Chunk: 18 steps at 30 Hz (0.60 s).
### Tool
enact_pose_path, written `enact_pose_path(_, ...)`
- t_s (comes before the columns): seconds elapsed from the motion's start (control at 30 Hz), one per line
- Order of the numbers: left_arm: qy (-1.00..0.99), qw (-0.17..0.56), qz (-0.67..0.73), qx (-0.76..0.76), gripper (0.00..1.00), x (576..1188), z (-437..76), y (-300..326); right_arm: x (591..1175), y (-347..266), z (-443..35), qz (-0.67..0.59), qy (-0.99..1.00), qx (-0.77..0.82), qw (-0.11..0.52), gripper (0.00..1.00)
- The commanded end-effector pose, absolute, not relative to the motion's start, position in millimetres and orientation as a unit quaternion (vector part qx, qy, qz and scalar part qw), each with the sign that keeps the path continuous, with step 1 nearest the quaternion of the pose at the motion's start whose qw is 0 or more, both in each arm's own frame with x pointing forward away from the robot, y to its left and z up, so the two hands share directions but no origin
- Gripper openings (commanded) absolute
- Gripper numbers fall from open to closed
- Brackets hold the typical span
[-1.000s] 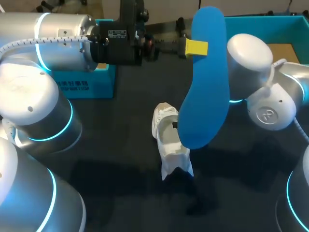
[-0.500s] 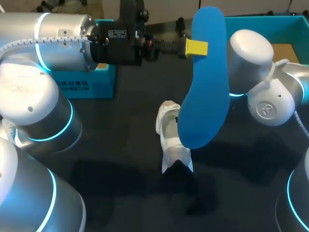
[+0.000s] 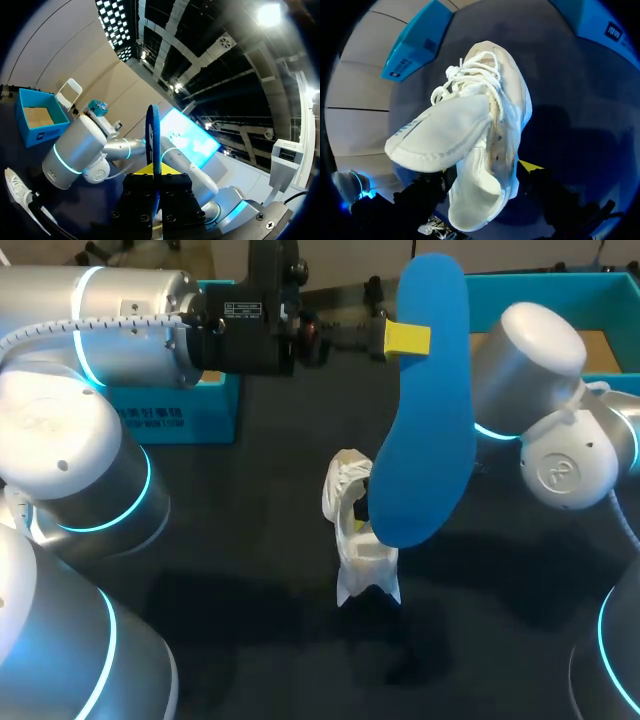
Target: Take the shoe out of the shoebox, open the shoe tongue, remove and reinsert the insole, then place the shoe into the shoebox
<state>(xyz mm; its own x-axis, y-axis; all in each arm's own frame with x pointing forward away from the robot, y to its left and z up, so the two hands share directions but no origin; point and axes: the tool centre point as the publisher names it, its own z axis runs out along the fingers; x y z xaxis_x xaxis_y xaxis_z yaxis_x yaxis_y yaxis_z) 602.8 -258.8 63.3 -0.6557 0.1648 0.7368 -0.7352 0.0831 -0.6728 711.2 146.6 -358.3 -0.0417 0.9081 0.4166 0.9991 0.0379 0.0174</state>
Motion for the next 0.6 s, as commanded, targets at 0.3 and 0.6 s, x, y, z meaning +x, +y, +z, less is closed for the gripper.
enact_pose_path(0.3,-0.646,0.351,0.64,0.221,0.0,602.1,62.4,-258.2,706.1,140.1,-356.8,-0.161,-0.703,-0.676,0.149,1.0)
enact_pose_path(0.6,-0.646,0.351,0.64,0.221,0.0,602.1,62.4,-258.2,705.6,124.0,-341.0,-0.217,-0.691,-0.663,0.187,1.0)
